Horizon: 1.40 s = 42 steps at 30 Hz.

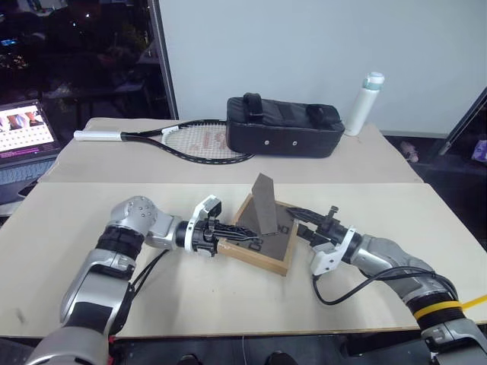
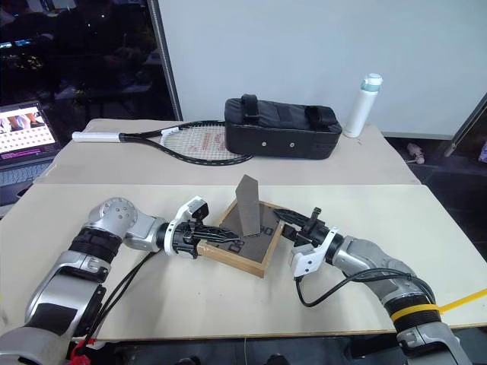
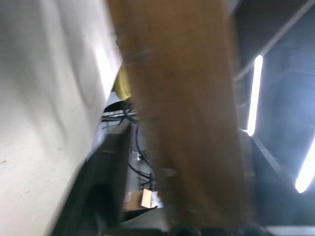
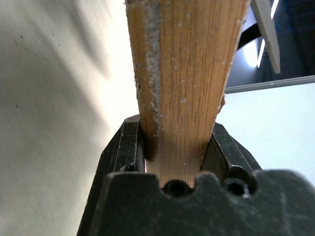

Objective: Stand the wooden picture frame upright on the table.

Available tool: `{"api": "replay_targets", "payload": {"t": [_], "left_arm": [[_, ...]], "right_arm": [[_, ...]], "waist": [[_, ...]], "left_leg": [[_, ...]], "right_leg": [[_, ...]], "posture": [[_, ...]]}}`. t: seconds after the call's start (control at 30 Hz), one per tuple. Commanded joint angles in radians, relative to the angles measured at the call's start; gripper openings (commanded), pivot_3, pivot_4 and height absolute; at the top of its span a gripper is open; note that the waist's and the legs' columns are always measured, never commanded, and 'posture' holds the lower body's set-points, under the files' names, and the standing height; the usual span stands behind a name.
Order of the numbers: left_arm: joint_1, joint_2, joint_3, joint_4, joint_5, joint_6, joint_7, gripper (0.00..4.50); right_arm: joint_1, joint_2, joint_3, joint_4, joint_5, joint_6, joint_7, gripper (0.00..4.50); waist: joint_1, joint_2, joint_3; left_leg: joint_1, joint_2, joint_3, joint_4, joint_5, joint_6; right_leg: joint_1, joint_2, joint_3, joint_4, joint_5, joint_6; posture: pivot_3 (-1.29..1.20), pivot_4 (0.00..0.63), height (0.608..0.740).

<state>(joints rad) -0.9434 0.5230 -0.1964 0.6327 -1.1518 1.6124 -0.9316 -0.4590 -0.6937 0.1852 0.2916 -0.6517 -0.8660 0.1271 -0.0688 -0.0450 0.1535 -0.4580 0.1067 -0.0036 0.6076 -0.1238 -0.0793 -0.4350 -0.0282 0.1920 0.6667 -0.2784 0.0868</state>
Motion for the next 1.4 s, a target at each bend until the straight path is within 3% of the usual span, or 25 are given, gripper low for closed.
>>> {"api": "replay_targets", "payload": {"t": [0.03, 0.17, 0.27, 0.4, 0.53, 0.63, 0.73, 0.87, 0.93, 1.03, 1.4], "left_arm": [[-0.014, 0.02, 0.053, -0.058, 0.034, 0.001, -0.056, 4.5], [0.04, 0.095, 0.107, -0.186, 0.091, -0.127, -0.121, 4.5], [0.117, 0.15, 0.253, -0.296, 0.11, -0.323, -0.173, 4.5], [0.191, 0.212, 0.299, -0.382, 0.149, -0.4, -0.214, 4.5], [0.304, 0.193, 0.42, -0.51, 0.166, -0.531, -0.146, 4.5], [0.39, 0.17, 0.452, -0.612, 0.182, -0.571, -0.081, 4.5], [0.459, 0.15, 0.473, -0.688, 0.175, -0.585, -0.035, 4.5], [0.522, 0.123, 0.47, -0.743, 0.213, -0.643, 0.012, 4.5], [0.523, 0.102, 0.442, -0.743, 0.288, -0.714, 0.061, 4.5], [0.516, 0.08, 0.427, -0.737, 0.33, -0.76, 0.091, 4.5], [0.578, 0.152, 0.334, -0.756, 0.436, -0.823, -0.015, 4.5]], "right_arm": [[-0.012, -0.01, -0.035, -0.035, 0.042, -0.01, -0.027, 1.22], [-0.006, -0.02, -0.042, -0.01, 0.066, -0.008, -0.022, 1.22], [-0.023, -0.025, -0.051, 0.041, 0.127, 0.01, 0.004, 1.22], [-0.051, -0.003, -0.052, 0.091, 0.33, 0.083, 0.138, 1.22], [-0.112, 0.098, -0.111, 0.049, 0.821, 0.522, 0.476, 1.22], [-0.201, 0.133, -0.227, 0.017, 1.109, 0.957, 0.543, 1.22], [-0.261, 0.102, -0.272, 0.0, 1.265, 1.286, 0.618, 1.22], [-0.307, 0.061, -0.261, 0.026, 1.319, 1.555, 0.688, 1.21], [-0.315, 0.059, -0.237, 0.039, 1.294, 1.587, 0.719, 1.21], [-0.321, 0.074, -0.217, 0.061, 1.26, 1.596, 0.745, 1.21], [-0.188, 0.145, -0.113, 0.133, 1.102, 1.419, 0.91, 1.21]], "waist": [[0.0, 0.0, 0.0], [-0.004, 0.0, 0.0], [-0.004, 0.0, 0.0], [-0.001, 0.0, 0.0], [-0.002, 0.0, 0.001], [-0.001, 0.001, 0.002], [0.011, 0.002, 0.002], [0.023, 0.003, 0.002], [0.025, 0.003, 0.002], [0.026, 0.003, 0.002], [0.022, 0.003, 0.003]], "left_leg": [[0.0, 0.0, 0.0, 0.0, 0.0, 0.0], [0.001, 0.0, 0.0, -0.001, 0.0, 0.0], [0.001, 0.0, 0.0, 0.0, 0.0, 0.0], [0.001, 0.0, 0.0, 0.001, 0.0, 0.0], [0.006, 0.001, -0.001, 0.002, 0.001, 0.0], [0.007, 0.001, -0.003, 0.003, 0.001, 0.001], [0.006, 0.001, -0.006, 0.002, 0.002, 0.002], [0.005, 0.001, -0.007, 0.0, 0.002, 0.002], [0.005, 0.001, -0.008, 0.0, 0.002, 0.002], [0.004, 0.001, -0.008, 0.001, 0.002, 0.002], [0.003, 0.001, -0.008, 0.001, 0.002, 0.002]], "right_leg": [[0.0, 0.0, 0.0, 0.0, 0.0, 0.0], [0.0, 0.0, 0.0, 0.001, 0.001, -0.002], [0.0, 0.0, 0.0, 0.001, 0.003, -0.005], [0.002, 0.0, 0.0, 0.001, 0.004, -0.007], [0.01, -0.001, -0.003, 0.0, 0.004, -0.007], [0.013, -0.001, -0.006, 0.0, 0.004, -0.007], [0.013, -0.002, -0.009, 0.001, 0.004, -0.008], [0.012, -0.001, -0.012, 0.0, 0.002, -0.01], [0.011, -0.001, -0.013, 0.0, 0.002, -0.01], [0.011, -0.002, -0.013, -0.001, 0.001, -0.008], [0.011, -0.002, -0.013, -0.002, -0.001, -0.004]], "posture": [[0.0, 0.15, 0.696], [0.0, 0.15, 0.696], [0.0, 0.15, 0.696], [0.0, 0.15, 0.696], [0.0, 0.15, 0.696], [0.0, 0.15, 0.696], [0.0, 0.15, 0.696], [0.0, 0.15, 0.696], [0.0, 0.15, 0.696], [0.0, 0.15, 0.696], [0.0, 0.15, 0.696]]}}
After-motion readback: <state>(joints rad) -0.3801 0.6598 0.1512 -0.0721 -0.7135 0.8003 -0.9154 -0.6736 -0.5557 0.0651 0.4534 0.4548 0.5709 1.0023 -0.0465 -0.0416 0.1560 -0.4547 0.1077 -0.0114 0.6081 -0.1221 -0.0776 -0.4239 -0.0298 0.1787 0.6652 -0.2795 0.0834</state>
